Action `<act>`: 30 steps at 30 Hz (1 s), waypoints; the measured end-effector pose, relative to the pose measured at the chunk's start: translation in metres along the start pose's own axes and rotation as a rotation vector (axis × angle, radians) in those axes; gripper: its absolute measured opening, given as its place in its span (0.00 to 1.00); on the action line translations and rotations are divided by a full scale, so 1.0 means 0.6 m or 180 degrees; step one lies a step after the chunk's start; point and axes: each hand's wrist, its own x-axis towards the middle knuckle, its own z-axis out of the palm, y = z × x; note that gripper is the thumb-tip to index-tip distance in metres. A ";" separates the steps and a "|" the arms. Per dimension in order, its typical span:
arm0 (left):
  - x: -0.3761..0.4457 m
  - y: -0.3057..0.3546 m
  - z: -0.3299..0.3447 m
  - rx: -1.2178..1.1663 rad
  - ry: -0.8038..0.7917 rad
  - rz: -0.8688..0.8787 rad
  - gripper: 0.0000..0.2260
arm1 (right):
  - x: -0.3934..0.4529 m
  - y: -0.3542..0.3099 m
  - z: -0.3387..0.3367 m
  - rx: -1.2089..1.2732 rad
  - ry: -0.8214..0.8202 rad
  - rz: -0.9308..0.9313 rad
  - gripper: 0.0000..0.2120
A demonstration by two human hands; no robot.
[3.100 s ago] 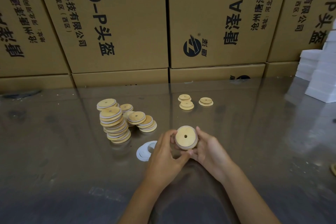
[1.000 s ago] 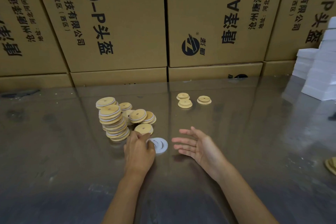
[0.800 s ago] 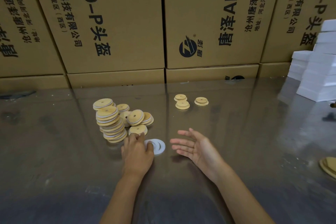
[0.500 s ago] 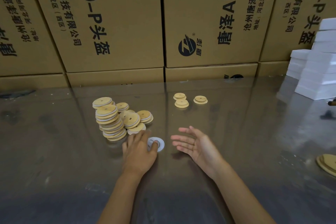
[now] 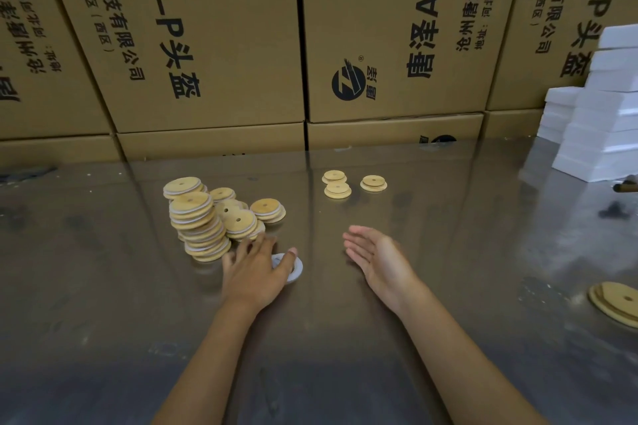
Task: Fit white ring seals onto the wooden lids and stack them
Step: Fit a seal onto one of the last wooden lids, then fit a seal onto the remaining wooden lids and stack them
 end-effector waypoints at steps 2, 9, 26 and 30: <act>0.011 0.000 0.001 0.0016 -0.0079 -0.0045 0.24 | 0.019 -0.005 0.002 -0.0395 0.0161 -0.0080 0.13; 0.050 -0.009 0.004 -0.0346 0.0201 -0.0211 0.17 | 0.116 -0.038 -0.011 -0.1866 0.0772 -0.0386 0.13; 0.087 -0.014 0.014 -0.1131 0.0306 0.0276 0.06 | 0.358 -0.104 -0.021 -0.3638 0.1648 -0.0204 0.25; 0.091 -0.018 0.020 -0.1051 0.0273 0.0288 0.06 | 0.385 -0.106 -0.023 -0.3958 0.1646 -0.0219 0.22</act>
